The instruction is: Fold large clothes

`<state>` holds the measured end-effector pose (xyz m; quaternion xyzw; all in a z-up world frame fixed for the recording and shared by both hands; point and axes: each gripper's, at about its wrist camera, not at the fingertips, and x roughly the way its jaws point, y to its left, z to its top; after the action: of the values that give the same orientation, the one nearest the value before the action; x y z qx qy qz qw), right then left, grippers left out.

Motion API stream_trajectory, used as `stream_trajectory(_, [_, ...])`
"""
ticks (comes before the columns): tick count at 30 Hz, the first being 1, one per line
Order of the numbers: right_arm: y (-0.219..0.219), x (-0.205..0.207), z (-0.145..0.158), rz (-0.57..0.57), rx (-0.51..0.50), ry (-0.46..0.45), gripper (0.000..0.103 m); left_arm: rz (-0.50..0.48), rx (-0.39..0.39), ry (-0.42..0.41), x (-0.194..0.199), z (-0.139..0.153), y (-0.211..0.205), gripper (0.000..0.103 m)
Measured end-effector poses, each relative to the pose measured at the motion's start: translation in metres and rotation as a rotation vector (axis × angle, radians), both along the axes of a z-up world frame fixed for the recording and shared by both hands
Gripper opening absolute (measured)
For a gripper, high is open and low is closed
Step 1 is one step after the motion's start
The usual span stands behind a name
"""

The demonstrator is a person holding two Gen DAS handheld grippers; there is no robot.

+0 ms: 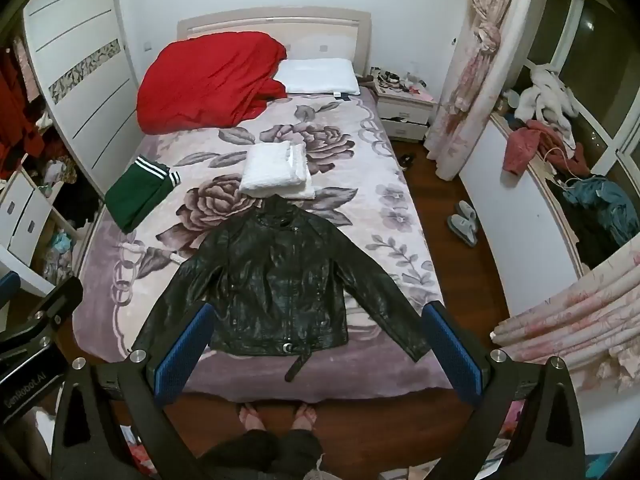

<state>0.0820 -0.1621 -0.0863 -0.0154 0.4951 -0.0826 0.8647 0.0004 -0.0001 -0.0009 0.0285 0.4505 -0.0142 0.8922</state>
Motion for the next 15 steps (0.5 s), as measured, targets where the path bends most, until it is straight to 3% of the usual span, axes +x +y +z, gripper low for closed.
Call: stream_trajectory(15, [0.0013, -0.0025, 0.0034, 0.004, -0.006, -0.005, 0.103, -0.004, -0.006, -0.003, 0.0001, 0.0, 0.0004, 0.103])
